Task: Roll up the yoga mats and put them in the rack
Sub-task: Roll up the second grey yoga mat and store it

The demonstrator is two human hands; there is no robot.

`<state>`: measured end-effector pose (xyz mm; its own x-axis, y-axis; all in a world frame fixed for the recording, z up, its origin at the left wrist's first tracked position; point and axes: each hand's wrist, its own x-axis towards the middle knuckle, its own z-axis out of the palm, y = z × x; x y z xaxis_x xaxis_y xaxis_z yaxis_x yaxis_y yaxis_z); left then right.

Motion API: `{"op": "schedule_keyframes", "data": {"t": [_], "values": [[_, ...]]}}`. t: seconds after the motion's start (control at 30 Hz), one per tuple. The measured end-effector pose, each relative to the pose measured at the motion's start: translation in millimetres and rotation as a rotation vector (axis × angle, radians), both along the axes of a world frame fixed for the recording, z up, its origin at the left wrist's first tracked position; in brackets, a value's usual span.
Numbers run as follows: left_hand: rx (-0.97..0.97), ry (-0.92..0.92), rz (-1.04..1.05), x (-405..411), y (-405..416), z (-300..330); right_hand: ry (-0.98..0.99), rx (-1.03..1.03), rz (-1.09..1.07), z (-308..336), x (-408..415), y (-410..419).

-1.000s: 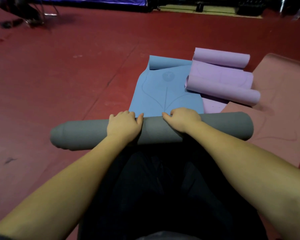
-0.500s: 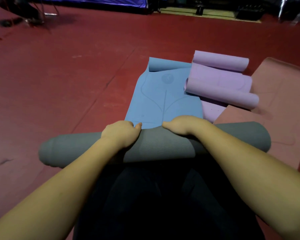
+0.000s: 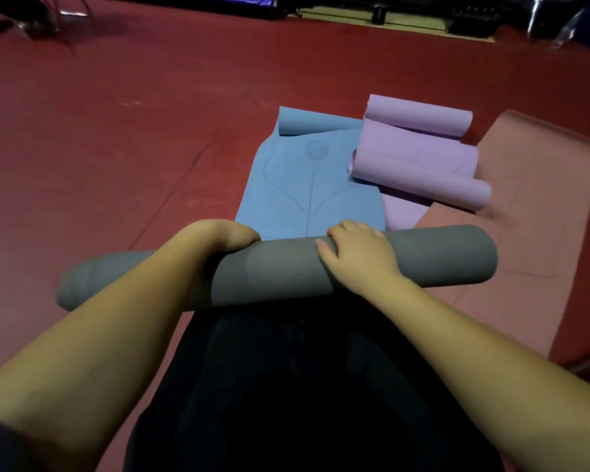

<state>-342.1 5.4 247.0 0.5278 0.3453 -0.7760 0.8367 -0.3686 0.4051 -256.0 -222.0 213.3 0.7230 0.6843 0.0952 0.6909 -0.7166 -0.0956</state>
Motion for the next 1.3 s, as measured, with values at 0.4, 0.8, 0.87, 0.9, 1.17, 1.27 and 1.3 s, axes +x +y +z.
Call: {"op": "schedule_keyframes", "data": {"t": [0.4,0.8,0.87,0.9,1.17,1.27,1.3], "values": [[0.612,-0.223,-0.23,17.7,3.0,-18.8,-0.036,-0.09,-0.039,-10.6,4.8,8.2],[1.015,-0.489,-0.364,-26.6,-28.2,-38.2,0.113,-0.166,-0.045,0.1,30.4,28.8],[0.991,-0.474,-0.369,-20.8,-27.5,-31.2,0.16,-0.185,-0.053,4.5,33.1,32.9],[0.978,-0.476,-0.375,-19.2,-27.5,-27.8,0.176,-0.192,-0.056,7.4,34.1,33.6],[0.832,-0.388,-0.341,-25.4,-32.3,5.5,0.291,-0.281,-0.043,41.5,34.4,23.9],[0.726,-0.294,-0.348,-31.1,-31.5,11.8,0.4,-0.357,0.003,55.2,29.9,23.0],[0.677,-0.258,-0.353,-33.3,-31.3,12.0,0.45,-0.389,0.026,56.9,28.8,23.8]]}}
